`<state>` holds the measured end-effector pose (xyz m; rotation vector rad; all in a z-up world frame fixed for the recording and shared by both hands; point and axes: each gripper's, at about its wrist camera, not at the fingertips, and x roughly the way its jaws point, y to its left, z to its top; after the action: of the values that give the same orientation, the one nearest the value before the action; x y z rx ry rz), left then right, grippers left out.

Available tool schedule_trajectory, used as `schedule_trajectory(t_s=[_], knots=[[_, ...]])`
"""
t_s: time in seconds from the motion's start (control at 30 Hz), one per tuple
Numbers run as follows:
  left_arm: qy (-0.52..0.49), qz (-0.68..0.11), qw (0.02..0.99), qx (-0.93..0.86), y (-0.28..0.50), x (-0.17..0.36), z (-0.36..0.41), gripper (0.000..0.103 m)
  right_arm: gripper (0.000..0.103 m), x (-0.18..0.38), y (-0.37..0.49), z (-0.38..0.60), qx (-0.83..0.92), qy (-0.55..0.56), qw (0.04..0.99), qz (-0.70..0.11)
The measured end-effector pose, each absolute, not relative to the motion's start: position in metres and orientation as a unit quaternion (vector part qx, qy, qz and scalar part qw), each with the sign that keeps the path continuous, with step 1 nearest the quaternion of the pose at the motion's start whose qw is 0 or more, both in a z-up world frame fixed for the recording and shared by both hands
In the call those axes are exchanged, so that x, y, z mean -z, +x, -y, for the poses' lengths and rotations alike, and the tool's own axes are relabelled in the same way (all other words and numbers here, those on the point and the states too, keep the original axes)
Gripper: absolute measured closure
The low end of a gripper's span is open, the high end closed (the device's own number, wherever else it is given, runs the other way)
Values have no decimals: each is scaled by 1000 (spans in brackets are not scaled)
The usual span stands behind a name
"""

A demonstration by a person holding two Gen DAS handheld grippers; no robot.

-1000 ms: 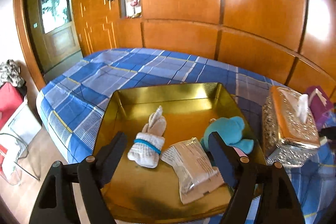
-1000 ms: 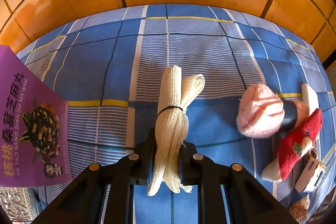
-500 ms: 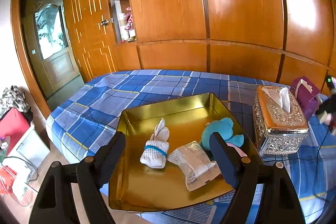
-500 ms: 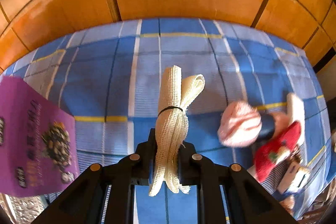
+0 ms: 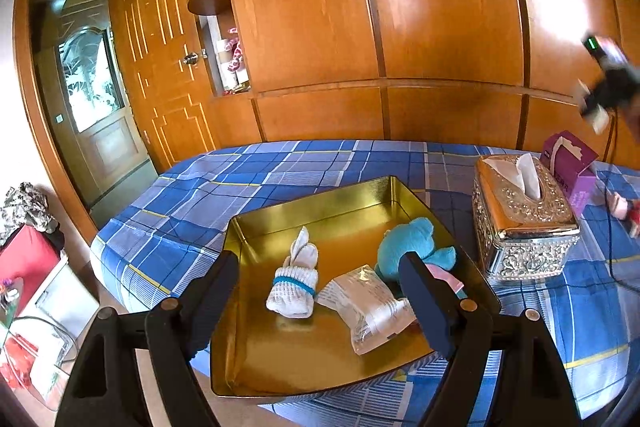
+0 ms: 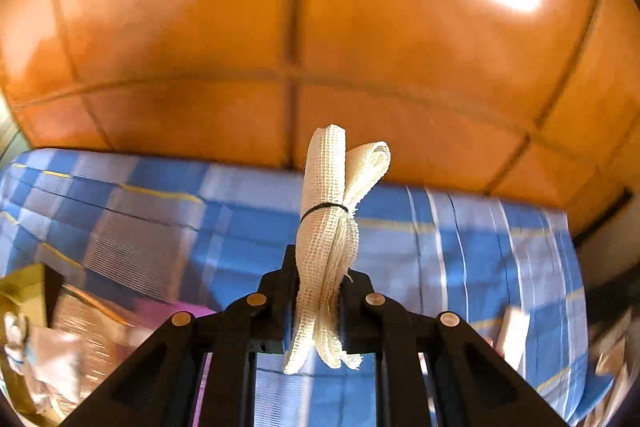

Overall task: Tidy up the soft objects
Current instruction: 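Carry the beige mesh bag to the gold tray and release it with the right gripper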

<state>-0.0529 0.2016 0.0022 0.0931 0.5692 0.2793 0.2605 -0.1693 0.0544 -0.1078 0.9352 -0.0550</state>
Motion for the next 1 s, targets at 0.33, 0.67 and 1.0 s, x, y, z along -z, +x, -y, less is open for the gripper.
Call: schedule_trajectory(t_s=[0.33,0.67,1.0], knots=[[50,-279,949,-136,-55,-1,-199,20,89,-101,215,8,-184,-123,896,-384],[39,-287,946,-144,-54,7,-211,20,89,-44,165,-123,-349,-165,815,-433],[14,-309,940,-147,-49,22,-226,20,84,44,170,-177,-335,-140,777,-514]])
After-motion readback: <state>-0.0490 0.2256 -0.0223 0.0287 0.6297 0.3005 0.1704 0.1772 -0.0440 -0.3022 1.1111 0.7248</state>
